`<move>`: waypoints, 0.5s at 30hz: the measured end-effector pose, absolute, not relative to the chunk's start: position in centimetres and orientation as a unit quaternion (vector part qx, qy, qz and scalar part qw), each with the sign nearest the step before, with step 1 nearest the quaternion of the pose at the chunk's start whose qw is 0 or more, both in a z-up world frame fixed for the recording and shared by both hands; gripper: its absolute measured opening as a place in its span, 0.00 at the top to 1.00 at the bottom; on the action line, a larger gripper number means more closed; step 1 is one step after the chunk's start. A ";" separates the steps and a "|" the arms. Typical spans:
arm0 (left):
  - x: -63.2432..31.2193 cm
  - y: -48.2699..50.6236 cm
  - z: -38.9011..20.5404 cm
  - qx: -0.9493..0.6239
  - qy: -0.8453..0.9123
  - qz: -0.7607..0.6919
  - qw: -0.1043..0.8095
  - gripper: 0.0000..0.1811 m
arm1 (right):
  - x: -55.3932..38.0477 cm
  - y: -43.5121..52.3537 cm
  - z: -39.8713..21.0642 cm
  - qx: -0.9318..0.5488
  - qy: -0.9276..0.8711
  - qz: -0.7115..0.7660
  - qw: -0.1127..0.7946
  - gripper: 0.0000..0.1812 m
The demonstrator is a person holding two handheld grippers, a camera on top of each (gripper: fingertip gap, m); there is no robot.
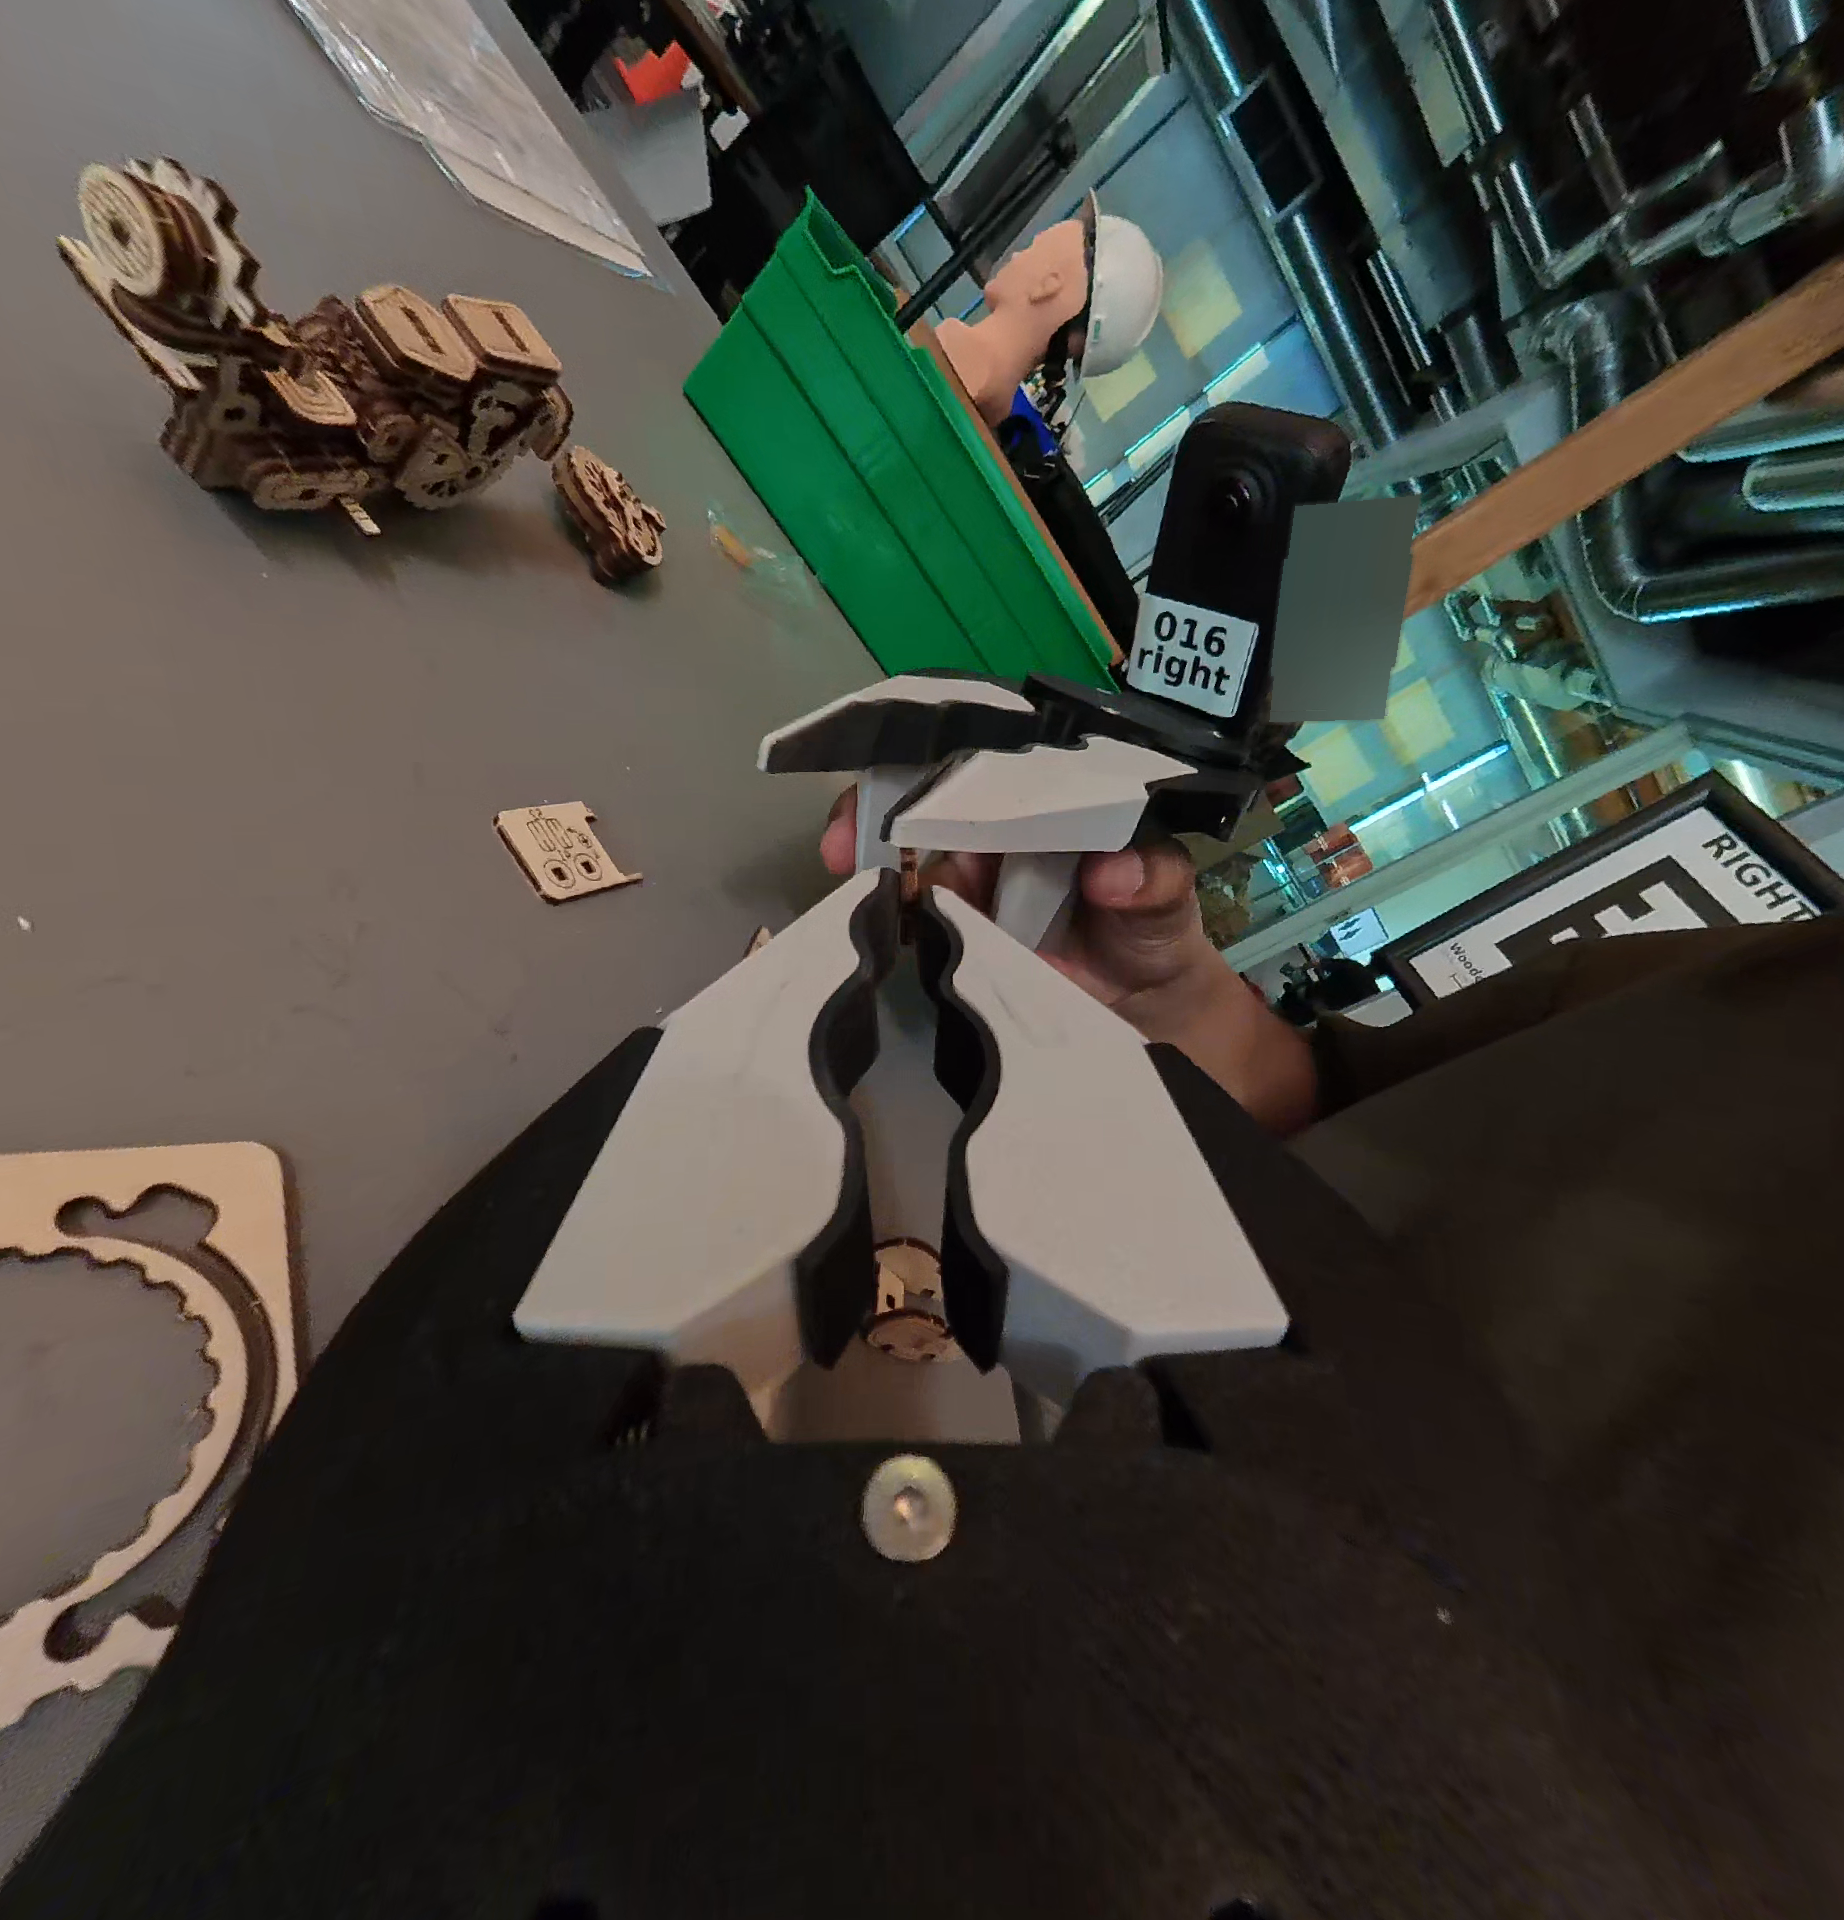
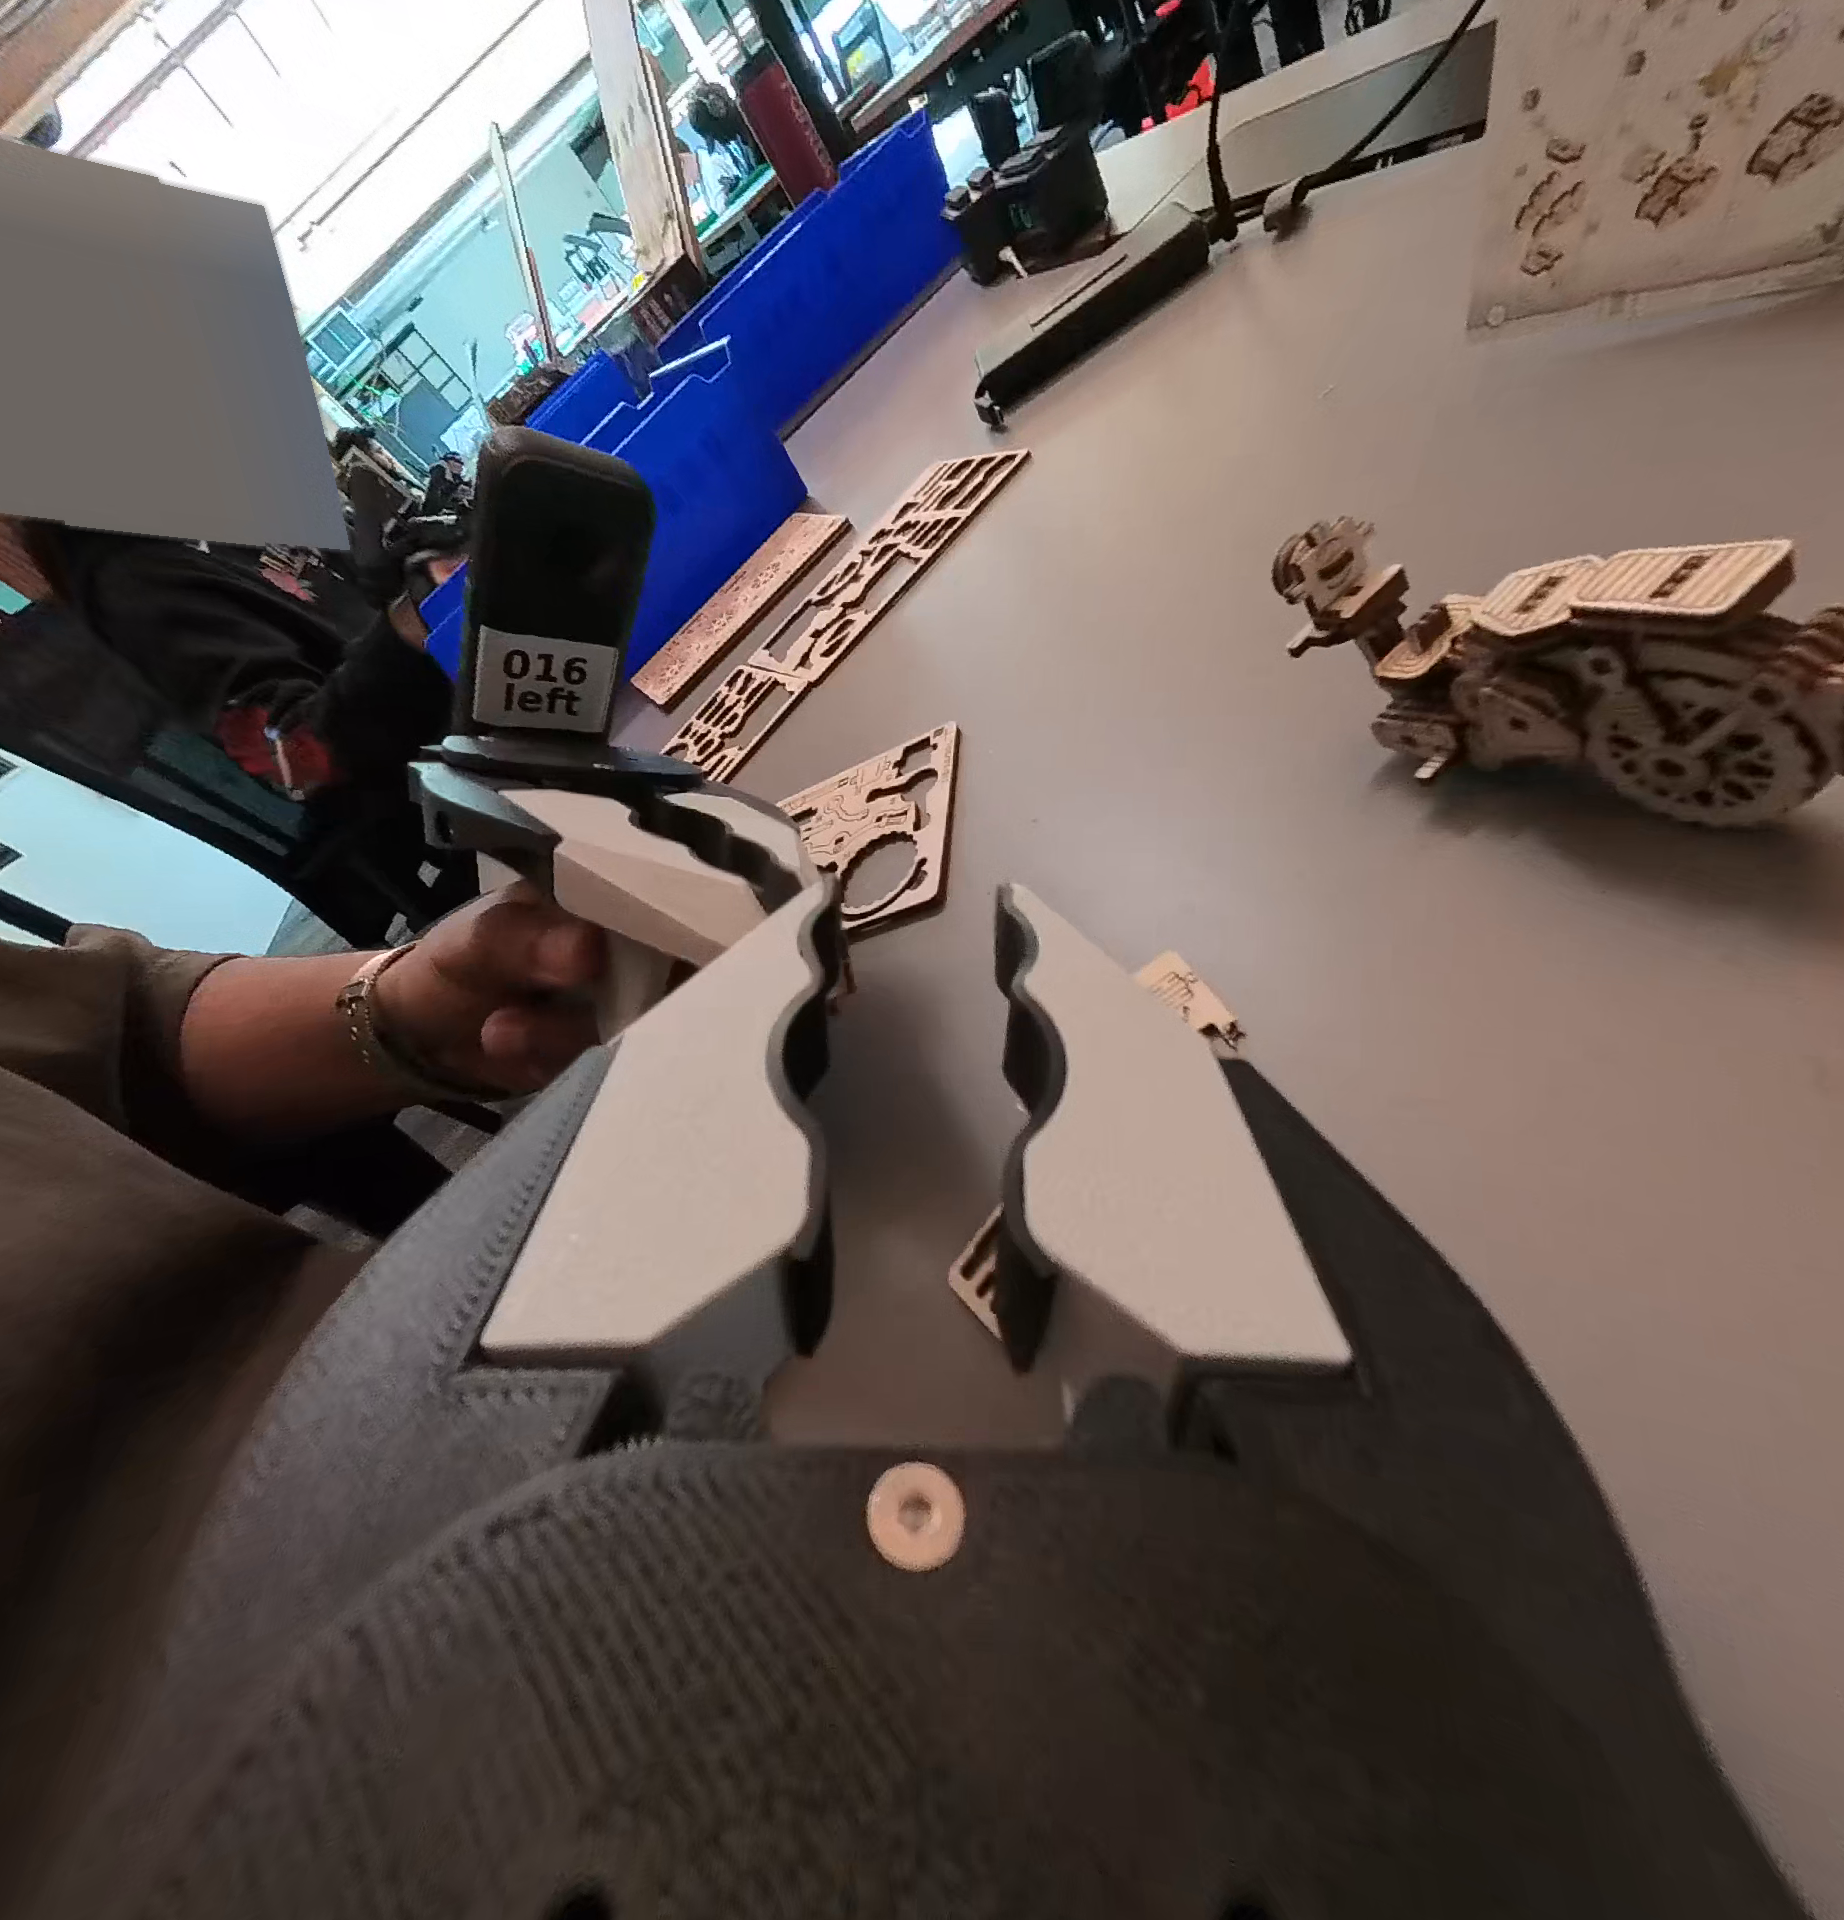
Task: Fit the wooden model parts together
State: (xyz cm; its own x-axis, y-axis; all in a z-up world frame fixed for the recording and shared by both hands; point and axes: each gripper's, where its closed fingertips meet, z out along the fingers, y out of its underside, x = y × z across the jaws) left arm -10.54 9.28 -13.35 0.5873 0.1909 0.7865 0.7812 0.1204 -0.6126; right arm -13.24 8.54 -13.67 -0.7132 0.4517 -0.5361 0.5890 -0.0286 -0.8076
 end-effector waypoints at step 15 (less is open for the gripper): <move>-12.0 7.8 -13.1 -0.554 -0.435 -0.296 0.645 1.00 | -11.7 7.8 -12.3 0.209 0.763 -0.593 -0.146 0.90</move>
